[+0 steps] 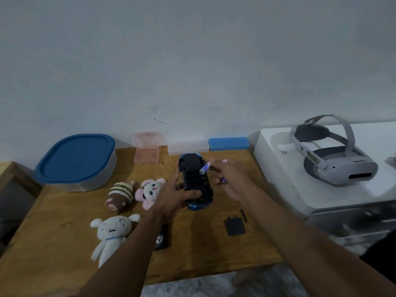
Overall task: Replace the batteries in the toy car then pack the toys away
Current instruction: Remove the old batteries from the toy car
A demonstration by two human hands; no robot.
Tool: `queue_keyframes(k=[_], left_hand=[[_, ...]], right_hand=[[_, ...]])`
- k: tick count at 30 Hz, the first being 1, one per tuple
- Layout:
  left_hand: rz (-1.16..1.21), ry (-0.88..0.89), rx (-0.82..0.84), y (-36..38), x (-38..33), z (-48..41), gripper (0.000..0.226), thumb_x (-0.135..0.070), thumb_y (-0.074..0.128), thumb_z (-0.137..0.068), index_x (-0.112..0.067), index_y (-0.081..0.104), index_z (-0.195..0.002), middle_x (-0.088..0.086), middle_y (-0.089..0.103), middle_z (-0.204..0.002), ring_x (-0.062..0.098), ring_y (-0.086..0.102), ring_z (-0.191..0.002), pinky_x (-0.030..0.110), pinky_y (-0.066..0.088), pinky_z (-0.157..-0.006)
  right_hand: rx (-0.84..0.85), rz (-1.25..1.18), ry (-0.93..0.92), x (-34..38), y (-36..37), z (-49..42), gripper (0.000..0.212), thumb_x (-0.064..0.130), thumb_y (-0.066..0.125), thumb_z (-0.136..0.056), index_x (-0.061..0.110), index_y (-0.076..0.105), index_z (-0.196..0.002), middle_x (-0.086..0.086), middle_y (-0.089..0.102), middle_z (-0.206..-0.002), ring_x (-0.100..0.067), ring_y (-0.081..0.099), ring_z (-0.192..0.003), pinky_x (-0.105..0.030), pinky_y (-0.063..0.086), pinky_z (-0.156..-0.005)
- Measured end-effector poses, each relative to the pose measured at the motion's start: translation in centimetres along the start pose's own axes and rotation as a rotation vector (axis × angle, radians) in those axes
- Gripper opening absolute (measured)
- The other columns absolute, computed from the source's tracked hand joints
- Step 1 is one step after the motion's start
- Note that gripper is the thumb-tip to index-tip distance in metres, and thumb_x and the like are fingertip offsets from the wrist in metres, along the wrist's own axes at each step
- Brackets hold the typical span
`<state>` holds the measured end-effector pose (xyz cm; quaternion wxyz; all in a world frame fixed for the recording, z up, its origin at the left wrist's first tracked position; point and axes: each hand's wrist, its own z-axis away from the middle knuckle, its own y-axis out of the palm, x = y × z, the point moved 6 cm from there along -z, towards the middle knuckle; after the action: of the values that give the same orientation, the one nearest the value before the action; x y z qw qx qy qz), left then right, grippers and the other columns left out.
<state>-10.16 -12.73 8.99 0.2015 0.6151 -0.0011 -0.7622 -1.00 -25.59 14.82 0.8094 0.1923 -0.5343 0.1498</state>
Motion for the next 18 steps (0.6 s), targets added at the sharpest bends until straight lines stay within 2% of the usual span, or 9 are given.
queue_keyframes(k=[3,5,7,9,11,15,18], left_hand=[[-0.021,-0.050,-0.030,-0.3,1.4,0.2,0.096,0.010,0.073,-0.068,-0.053,0.041,-0.133,0.021,0.065,-0.119,0.037,0.064,-0.109,0.059,0.049,-0.094],[-0.039,-0.101,-0.030,-0.2,2.7,0.2,0.082,0.007,0.072,-0.069,-0.056,0.050,-0.116,0.017,0.067,-0.118,0.036,0.064,-0.109,0.059,0.048,-0.096],[-0.067,-0.150,-0.016,0.0,4.2,0.3,0.075,0.004,0.072,-0.069,-0.056,0.053,-0.111,0.012,0.068,-0.118,0.034,0.063,-0.110,0.058,0.047,-0.099],[-0.114,-0.174,-0.010,0.1,5.4,0.5,0.075,-0.004,0.076,-0.064,-0.059,0.053,-0.110,0.006,0.069,-0.118,0.031,0.063,-0.111,0.056,0.047,-0.100],[-0.124,-0.197,-0.010,0.3,6.4,0.8,0.076,-0.003,0.075,-0.066,-0.059,0.052,-0.111,0.003,0.069,-0.119,0.029,0.063,-0.112,0.053,0.047,-0.100],[-0.127,-0.228,-0.027,0.7,7.8,1.0,0.087,-0.002,0.077,-0.065,-0.046,0.043,-0.132,0.002,0.065,-0.125,0.028,0.059,-0.116,0.052,0.046,-0.102],[-0.143,-0.227,-0.075,0.9,7.8,1.0,0.078,0.008,0.071,-0.074,-0.050,0.045,-0.119,-0.003,0.065,-0.119,0.023,0.059,-0.114,0.047,0.045,-0.103]], right_hand=[[0.071,-0.308,0.125,-1.0,-0.5,-0.4,0.018,0.016,0.049,-0.095,0.009,0.063,-0.086,-0.002,0.051,-0.068,-0.010,0.039,-0.055,-0.021,0.035,-0.046],[0.085,-0.430,0.219,-2.1,-0.8,-0.5,0.017,0.018,0.048,-0.093,0.011,0.057,-0.081,-0.002,0.050,-0.065,-0.011,0.042,-0.056,-0.021,0.039,-0.043],[0.072,-0.513,0.295,-3.4,-1.1,-0.5,0.017,0.020,0.050,-0.093,0.012,0.054,-0.079,-0.004,0.052,-0.067,-0.013,0.048,-0.057,-0.021,0.043,-0.042],[0.055,-0.506,0.356,-4.7,-1.7,-0.3,0.015,0.019,0.052,-0.095,0.011,0.055,-0.083,-0.005,0.053,-0.070,-0.012,0.051,-0.055,-0.020,0.044,-0.041],[0.031,-0.403,0.397,-6.0,-2.5,-0.2,0.010,0.016,0.054,-0.095,0.008,0.058,-0.091,-0.005,0.052,-0.073,-0.010,0.050,-0.052,-0.019,0.043,-0.040],[0.002,-0.253,0.453,-7.9,-3.8,0.2,0.013,0.021,0.062,-0.091,0.010,0.057,-0.084,-0.002,0.052,-0.068,-0.009,0.048,-0.053,-0.020,0.041,-0.040],[0.001,-0.247,0.473,-8.6,-4.5,0.3,0.021,0.033,0.067,-0.087,0.014,0.058,-0.083,-0.002,0.055,-0.068,-0.010,0.050,-0.054,-0.021,0.042,-0.043]])
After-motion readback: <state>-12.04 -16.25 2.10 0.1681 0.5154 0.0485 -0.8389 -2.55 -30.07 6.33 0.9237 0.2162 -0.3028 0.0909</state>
